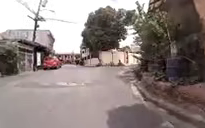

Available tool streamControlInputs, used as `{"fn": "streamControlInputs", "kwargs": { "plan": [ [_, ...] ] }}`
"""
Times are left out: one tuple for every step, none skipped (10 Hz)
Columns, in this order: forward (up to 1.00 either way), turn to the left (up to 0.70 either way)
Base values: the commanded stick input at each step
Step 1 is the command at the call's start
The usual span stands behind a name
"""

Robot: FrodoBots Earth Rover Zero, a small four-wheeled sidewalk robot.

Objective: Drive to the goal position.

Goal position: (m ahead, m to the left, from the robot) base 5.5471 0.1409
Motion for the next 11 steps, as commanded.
{"fn": "streamControlInputs", "kwargs": {
  "plan": [
    [1.00, 0.00],
    [1.00, 0.00],
    [1.00, 0.00],
    [1.00, 0.00],
    [1.00, 0.00],
    [1.00, 0.00],
    [1.00, 0.00],
    [1.00, 0.00],
    [1.00, 0.00],
    [1.00, -0.06],
    [1.00, -0.22]
  ]
}}
